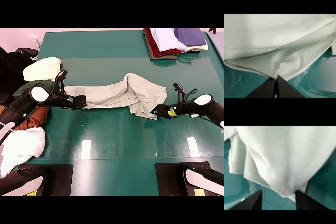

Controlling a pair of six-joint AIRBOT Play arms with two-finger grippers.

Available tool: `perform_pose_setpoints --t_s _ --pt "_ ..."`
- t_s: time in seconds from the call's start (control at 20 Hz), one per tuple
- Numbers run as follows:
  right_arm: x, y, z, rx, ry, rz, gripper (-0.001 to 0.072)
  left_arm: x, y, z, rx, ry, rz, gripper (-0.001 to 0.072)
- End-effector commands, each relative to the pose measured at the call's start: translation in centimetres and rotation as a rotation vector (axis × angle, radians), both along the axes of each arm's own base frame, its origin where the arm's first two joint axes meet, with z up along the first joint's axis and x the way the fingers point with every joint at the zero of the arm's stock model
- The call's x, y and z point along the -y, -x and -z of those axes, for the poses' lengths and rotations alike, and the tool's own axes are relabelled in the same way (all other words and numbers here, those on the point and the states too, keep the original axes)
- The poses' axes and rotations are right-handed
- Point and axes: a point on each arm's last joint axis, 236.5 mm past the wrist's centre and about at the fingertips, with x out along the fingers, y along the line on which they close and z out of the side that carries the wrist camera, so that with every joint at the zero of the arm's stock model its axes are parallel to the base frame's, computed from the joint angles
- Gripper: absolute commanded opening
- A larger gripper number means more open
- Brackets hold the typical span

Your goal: Fold the shirts.

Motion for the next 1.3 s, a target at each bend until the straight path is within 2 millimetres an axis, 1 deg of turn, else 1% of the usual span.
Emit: perform_pose_setpoints --t_s 0.0,0.05,0.15,0.2,0.25,0.3,0.35,0.4,0.45,0.5,0.55,0.6,0.65,0.7,0.75,0.8,0.85,0.9,0.95,1.0,1.05,1.1,1.15,1.2,1.25 --pt "-1.2 -2.1 -0.5 0.043 0.010 -0.031 0.0411 0.0 0.1 0.0 -0.002 -0.002 0.006 0.0025" --pt "-1.3 -2.1 -0.8 0.046 0.008 -0.035 0.0288 0.0 0.2 0.0 -0.004 -0.002 0.007 0.0025" --pt "-1.4 -2.2 -1.4 0.057 0.005 -0.054 0.0071 0.0 0.3 0.0 -0.008 -0.002 0.010 0.0025" --pt "-1.4 -2.3 -2.1 0.081 0.008 -0.060 0.0016 0.0 0.2 -0.1 -0.003 -0.001 0.009 0.0025" --pt "-1.4 -2.4 -3.0 0.111 0.011 -0.059 0.0016 -0.1 0.2 -0.6 0.015 -0.006 0.010 0.0025" --pt "-0.9 -2.8 -4.6 0.161 0.016 -0.043 0.0016 -0.4 0.0 -1.9 0.055 -0.016 0.016 0.0025" --pt "-0.2 -3.3 -6.6 0.214 0.022 -0.028 0.0016 -0.8 -0.3 -3.8 0.110 -0.030 0.022 0.0024" --pt "0.6 -3.8 -9.6 0.285 0.027 -0.023 0.0016 -1.4 -0.8 -6.9 0.179 -0.033 0.019 0.0024" --pt "1.6 -4.3 -13.3 0.371 0.040 -0.025 0.0016 -2.2 -1.1 -10.4 0.247 -0.021 0.007 0.0024" --pt "2.6 -4.5 -17.2 0.455 0.055 -0.019 0.0016 -3.1 -1.2 -14.6 0.330 -0.007 -0.011 0.0025" --pt "3.6 -4.5 -21.4 0.543 0.077 -0.007 0.0016 -4.2 -0.9 -19.6 0.437 0.009 -0.035 0.0025" --pt "4.8 -4.3 -26.0 0.642 0.108 0.010 0.0016 -5.2 -0.2 -24.9 0.561 0.019 -0.057 0.0025" --pt "5.8 -3.7 -30.6 0.746 0.145 0.031 0.0016 -5.9 0.9 -29.8 0.679 0.024 -0.070 0.0024" --pt "6.5 -2.8 -34.6 0.837 0.183 0.050 0.0016 -6.6 2.5 -34.4 0.794 0.026 -0.083 0.0024" --pt "7.2 -1.6 -38.6 0.927 0.226 0.071 0.0015 -7.2 4.6 -39.1 0.911 0.029 -0.093 0.0024" --pt "7.7 -0.3 -41.8 1.001 0.268 0.092 0.0015 -7.7 7.1 -43.3 1.015 0.038 -0.101 0.0024" --pt "8.2 1.1 -44.7 1.064 0.313 0.111 0.0016 -8.2 9.2 -46.5 1.099 0.039 -0.108 0.0024" --pt "8.5 2.4 -46.8 1.108 0.353 0.125 0.0015 -8.6 11.3 -49.1 1.169 0.034 -0.114 0.0024" --pt "8.8 3.5 -48.7 1.142 0.393 0.140 0.0015 -9.1 13.1 -51.3 1.228 0.025 -0.123 0.0024" --pt "9.1 4.5 -50.0 1.163 0.425 0.157 0.0015 -9.6 14.8 -53.0 1.278 0.013 -0.129 0.0023" --pt "9.4 5.1 -51.3 1.180 0.450 0.176 0.0015 -10.2 16.1 -54.4 1.320 -0.002 -0.144 0.0024" --pt "9.4 5.7 -52.5 1.198 0.468 0.188 0.0015 -10.9 17.2 -55.6 1.362 -0.020 -0.164 0.0024" --pt "9.4 6.1 -53.5 1.211 0.480 0.192 0.0015 -11.5 17.8 -56.4 1.391 -0.037 -0.183 0.0023" --pt "9.1 6.3 -54.3 1.220 0.485 0.180 0.0015 -12.1 18.0 -56.8 1.406 -0.063 -0.206 0.0023" --pt "8.7 6.4 -55.0 1.224 0.474 0.169 0.0014 -12.4 17.9 -56.6 1.401 -0.081 -0.214 0.0024"
